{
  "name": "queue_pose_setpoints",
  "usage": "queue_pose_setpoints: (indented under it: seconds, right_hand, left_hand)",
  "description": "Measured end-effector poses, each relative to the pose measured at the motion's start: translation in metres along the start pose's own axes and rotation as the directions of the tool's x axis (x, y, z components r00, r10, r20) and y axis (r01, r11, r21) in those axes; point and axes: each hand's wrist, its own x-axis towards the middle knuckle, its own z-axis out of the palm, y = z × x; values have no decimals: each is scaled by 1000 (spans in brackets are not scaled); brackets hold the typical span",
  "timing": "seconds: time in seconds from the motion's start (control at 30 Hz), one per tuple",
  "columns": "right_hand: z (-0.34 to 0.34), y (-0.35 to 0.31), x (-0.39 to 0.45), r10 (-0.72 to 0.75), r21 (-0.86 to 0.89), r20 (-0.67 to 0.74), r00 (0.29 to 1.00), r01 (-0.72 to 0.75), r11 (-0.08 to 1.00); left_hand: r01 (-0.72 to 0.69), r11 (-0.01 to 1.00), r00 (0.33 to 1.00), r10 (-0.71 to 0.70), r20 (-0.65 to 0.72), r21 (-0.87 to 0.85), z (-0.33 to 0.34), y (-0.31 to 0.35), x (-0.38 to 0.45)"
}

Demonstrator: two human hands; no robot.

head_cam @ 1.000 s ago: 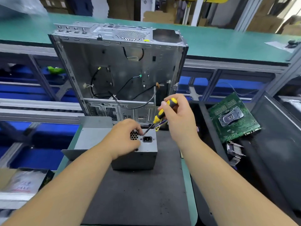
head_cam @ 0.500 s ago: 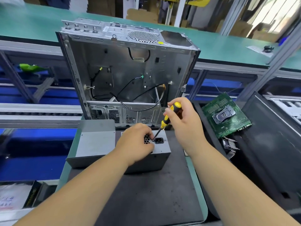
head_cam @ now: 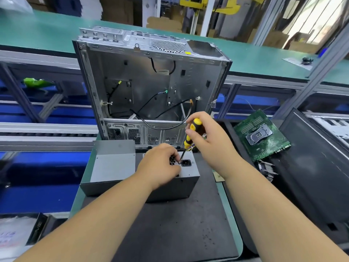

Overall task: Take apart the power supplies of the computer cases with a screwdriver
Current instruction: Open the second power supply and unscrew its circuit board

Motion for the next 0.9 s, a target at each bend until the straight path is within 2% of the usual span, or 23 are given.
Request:
queue_pose_setpoints:
  seconds: [0.07,0.23,0.33,0.57,0.73,0.8,0.9]
  right_hand:
    - [-3,-1,5,-9,6,49,999,9,1000]
    - [-13,4,12,34,156,125,992,-53,986]
    - [-15,6,12,-2,131,158,987,-19,991]
    - [3,8,17,25,94,152,988,-40,995]
    - [8,11,15,-6,163,76,997,-6,987]
    - [5,10,17,-33,113,80,996,24,993]
    - [0,9,22,-115,-62,140,983,124,990]
  left_hand:
    - [7,1000,1000,-7,-8,0,-1,1,0]
    - [21,1000,1000,-21,-13,-3,-1,4,2]
    - [31,999,999,-31,-15,-14,-1,5,3]
    - [58,998,998,-58,-28,-15,0,7,4]
    - [57,998,998,-56,-19,10,-1,8,8]
    - [70,997,997,-70,-14,19,-2,7,7]
    - [75,997,997,-75,-6,19,-2,7,5]
